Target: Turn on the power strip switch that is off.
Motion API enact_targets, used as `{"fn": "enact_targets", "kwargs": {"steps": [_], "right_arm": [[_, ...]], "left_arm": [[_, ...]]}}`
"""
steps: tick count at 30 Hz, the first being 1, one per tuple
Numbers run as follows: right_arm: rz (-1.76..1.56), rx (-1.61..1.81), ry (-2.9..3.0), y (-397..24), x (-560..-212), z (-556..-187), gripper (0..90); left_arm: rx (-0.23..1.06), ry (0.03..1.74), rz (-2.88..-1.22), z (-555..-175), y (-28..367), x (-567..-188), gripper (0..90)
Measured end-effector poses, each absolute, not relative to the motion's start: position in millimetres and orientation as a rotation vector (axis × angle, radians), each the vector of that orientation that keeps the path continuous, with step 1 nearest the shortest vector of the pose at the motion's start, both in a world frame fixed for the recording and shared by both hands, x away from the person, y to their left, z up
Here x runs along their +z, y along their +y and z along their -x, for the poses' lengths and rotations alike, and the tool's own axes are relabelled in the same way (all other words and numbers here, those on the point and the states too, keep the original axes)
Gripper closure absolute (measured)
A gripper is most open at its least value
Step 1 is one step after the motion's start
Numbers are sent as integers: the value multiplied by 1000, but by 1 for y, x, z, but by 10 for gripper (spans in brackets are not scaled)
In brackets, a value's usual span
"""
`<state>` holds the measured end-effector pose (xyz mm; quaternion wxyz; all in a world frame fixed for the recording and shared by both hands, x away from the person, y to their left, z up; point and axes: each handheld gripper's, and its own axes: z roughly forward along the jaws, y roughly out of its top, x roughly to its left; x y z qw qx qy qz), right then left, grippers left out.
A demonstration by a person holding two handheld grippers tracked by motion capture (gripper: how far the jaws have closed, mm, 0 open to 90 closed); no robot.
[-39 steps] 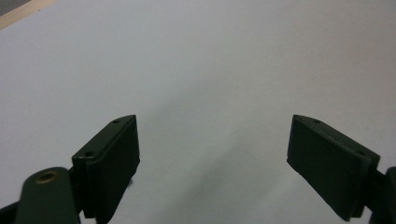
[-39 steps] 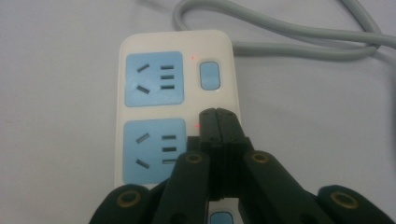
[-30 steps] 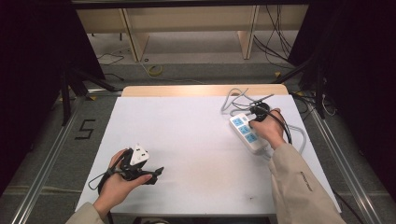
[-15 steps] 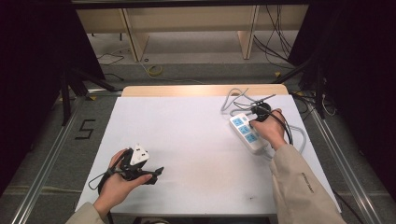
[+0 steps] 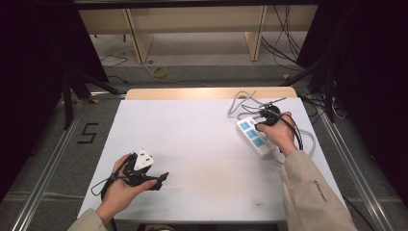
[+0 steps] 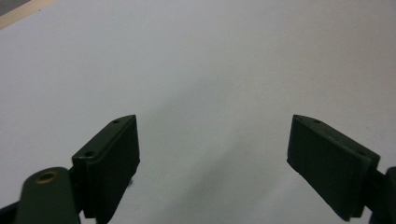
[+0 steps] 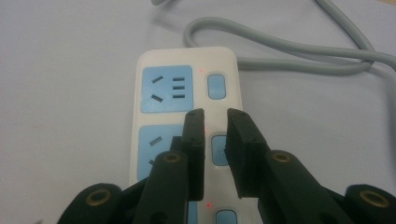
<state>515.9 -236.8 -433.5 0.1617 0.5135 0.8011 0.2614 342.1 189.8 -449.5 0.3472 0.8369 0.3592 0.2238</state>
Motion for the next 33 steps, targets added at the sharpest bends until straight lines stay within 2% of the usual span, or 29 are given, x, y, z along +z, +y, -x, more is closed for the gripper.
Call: {"fn": "enact_targets", "kwargs": {"steps": [22,33], "right_arm": [[-1401,921,2251,-237,-422,-488,621],[-1343,1014,2246,-234,-414,-466,599]], "left_arm": [[576,943,-2173,-342,190,-450,166],[576,946,-2177,-342,190,-450,166]]}}
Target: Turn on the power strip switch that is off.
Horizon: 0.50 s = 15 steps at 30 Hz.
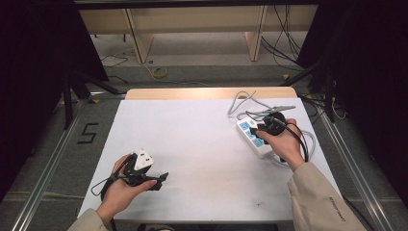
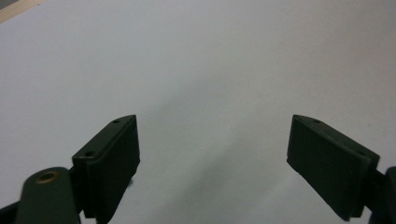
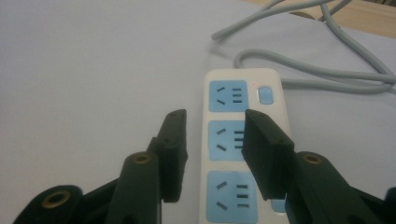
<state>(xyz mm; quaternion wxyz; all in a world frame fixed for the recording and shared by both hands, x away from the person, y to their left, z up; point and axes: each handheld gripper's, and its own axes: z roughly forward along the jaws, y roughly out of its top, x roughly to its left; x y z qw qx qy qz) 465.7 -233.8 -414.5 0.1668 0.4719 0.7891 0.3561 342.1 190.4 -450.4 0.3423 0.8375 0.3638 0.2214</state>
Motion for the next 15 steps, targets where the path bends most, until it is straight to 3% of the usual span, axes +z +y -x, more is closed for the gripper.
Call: {"fn": "enact_targets", "kwargs": {"steps": [15], "right_arm": [[-1253,1099,2273,-230,-415,-435,559]], "left_arm": [[576,953,-2176,-342,191,-450,166]]}}
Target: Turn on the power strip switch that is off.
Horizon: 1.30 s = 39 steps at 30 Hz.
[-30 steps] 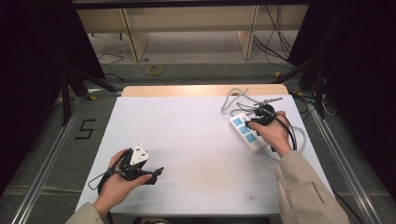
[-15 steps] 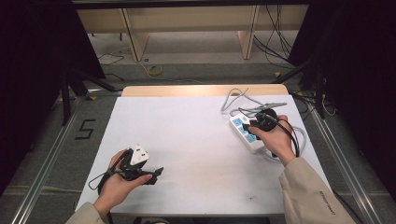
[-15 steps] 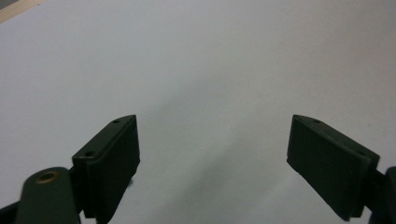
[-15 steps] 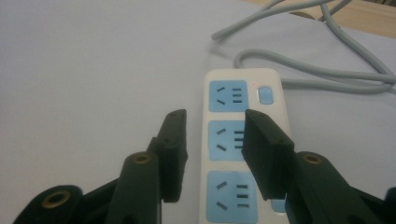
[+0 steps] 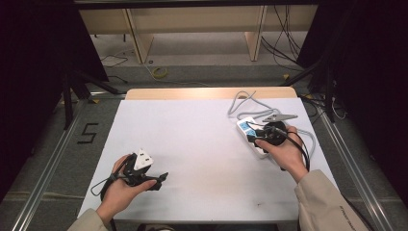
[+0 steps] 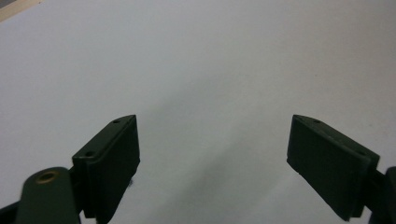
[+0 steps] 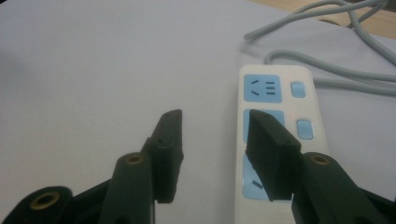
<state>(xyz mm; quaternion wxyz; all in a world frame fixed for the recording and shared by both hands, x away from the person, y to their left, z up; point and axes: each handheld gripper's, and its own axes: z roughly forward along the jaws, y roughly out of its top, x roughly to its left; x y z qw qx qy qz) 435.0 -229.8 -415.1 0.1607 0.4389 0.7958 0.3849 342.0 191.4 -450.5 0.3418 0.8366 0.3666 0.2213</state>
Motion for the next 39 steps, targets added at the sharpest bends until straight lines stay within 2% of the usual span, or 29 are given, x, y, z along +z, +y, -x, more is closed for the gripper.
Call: {"fn": "enact_targets", "kwargs": {"steps": [30,39], "right_arm": [[-1152,1203,2267,-243,-428,-374,432],[-1132,1226,2246,-249,-435,-362,361]], "left_arm": [[574,959,-2179,-342,191,-451,166],[569,962,-2179,-342,191,-451,165]]}}
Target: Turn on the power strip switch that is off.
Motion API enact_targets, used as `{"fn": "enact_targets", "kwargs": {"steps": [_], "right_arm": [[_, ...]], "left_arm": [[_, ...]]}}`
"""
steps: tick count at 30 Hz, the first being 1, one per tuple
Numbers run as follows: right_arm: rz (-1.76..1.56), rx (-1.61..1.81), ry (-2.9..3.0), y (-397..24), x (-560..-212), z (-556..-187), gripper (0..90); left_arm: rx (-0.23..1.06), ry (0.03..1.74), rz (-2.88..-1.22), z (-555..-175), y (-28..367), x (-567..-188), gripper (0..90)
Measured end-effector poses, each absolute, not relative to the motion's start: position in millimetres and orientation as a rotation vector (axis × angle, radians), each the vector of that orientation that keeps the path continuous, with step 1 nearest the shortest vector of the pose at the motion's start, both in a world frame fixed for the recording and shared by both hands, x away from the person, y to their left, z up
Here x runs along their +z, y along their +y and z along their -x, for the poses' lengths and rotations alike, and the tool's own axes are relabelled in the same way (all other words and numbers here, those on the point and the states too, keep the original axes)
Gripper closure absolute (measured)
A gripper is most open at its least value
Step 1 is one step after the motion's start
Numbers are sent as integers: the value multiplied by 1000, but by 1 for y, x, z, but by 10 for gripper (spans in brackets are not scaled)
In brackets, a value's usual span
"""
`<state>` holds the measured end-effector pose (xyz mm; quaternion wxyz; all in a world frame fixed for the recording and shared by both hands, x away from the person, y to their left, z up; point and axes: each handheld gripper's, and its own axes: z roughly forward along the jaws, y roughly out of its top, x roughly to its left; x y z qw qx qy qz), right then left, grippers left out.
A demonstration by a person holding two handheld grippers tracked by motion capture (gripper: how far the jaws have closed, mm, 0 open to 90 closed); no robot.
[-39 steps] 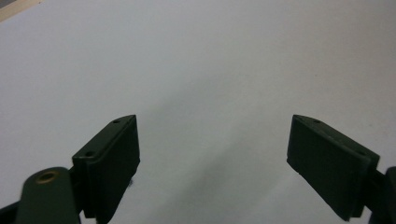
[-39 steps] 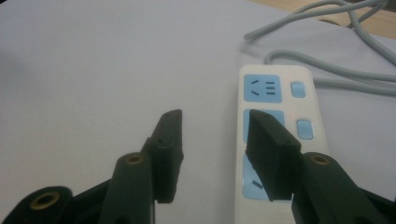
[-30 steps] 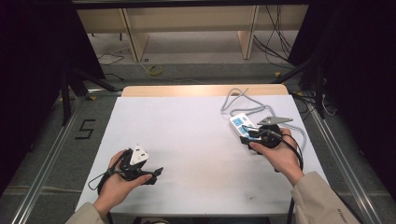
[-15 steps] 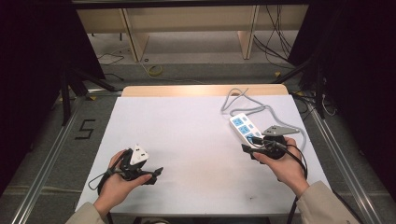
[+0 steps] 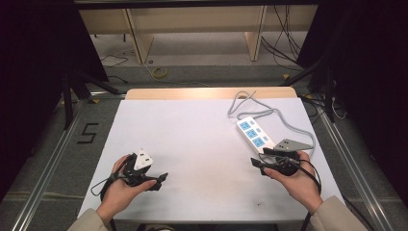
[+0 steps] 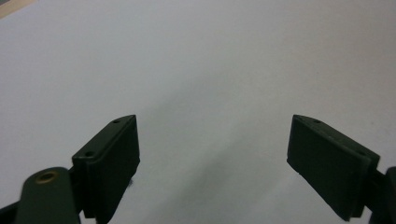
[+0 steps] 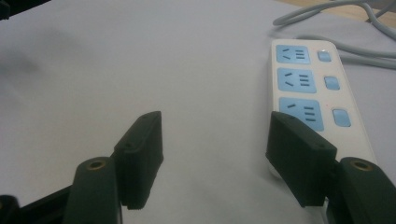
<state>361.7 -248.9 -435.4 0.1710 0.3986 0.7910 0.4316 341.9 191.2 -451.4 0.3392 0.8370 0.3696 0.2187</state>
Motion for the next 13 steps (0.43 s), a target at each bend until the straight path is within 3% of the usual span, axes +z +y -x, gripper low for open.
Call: {"fn": "enact_targets", "kwargs": {"steps": [13], "right_arm": [[-1107,1222,2252,-250,-437,-353,340]], "left_arm": [[566,954,-2177,-343,190,-451,165]]}}
